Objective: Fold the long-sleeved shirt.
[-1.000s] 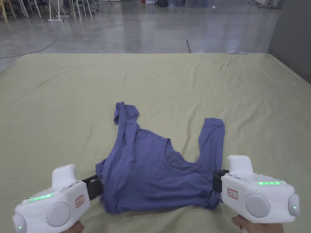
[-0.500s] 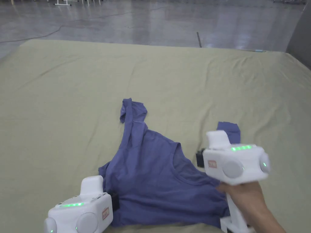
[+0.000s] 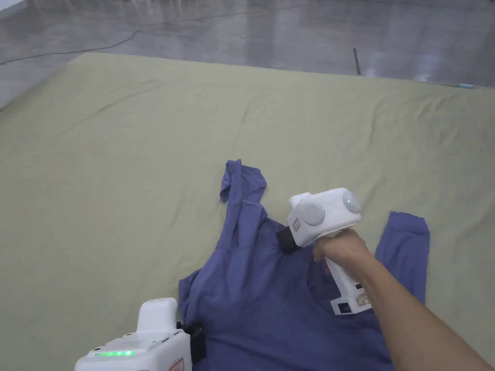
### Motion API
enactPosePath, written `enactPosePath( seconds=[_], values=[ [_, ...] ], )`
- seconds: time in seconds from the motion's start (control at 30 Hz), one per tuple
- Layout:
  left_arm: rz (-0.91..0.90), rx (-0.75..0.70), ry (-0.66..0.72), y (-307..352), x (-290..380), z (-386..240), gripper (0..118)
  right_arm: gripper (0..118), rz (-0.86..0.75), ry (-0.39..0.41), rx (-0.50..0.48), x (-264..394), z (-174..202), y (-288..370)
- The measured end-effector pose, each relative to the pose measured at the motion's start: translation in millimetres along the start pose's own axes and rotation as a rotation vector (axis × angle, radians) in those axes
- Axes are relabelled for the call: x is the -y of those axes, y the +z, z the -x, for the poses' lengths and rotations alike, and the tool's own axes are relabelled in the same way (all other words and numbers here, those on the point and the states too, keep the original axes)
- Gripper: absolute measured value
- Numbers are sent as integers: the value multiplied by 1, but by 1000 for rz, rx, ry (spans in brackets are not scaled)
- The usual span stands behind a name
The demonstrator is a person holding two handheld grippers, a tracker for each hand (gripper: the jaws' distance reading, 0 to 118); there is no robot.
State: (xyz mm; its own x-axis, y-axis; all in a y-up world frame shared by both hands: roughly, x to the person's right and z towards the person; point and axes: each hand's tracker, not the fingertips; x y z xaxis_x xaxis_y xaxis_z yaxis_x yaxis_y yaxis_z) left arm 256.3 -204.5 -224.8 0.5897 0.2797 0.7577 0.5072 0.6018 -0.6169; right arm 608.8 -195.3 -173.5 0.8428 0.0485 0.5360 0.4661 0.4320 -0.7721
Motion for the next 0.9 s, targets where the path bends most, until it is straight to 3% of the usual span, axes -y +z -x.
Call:
enactPosePath(
  seconds=[0.03,0.07,0.1,0.13,0.33,0.5,0.6,0.77,0.9],
  values=[
    [-2,-6,0,1,0,0,9,13,-29,16,15,2,4,13],
    [-9,-12,-1,4,-3,-1,9,2,-52,62,27,6,7,29],
    [-21,-16,-5,6,-8,-3,9,2,-66,86,70,10,7,41],
    [-54,-37,-24,10,-15,-5,9,2,-90,77,39,12,1,56],
    [-249,-61,-118,42,-111,-35,9,2,-362,-78,56,-2,-64,169],
    [-454,-62,-214,84,-223,-89,9,2,-585,-161,106,-20,-117,306],
    [-560,-70,-293,110,-290,-135,9,2,-706,-157,157,-43,-138,369],
    [-703,-125,-450,149,-401,-212,9,2,-788,-97,333,-106,-160,446],
    [-744,-155,-461,165,-463,-247,8,2,-837,-132,373,-137,-173,474]
  ],
)
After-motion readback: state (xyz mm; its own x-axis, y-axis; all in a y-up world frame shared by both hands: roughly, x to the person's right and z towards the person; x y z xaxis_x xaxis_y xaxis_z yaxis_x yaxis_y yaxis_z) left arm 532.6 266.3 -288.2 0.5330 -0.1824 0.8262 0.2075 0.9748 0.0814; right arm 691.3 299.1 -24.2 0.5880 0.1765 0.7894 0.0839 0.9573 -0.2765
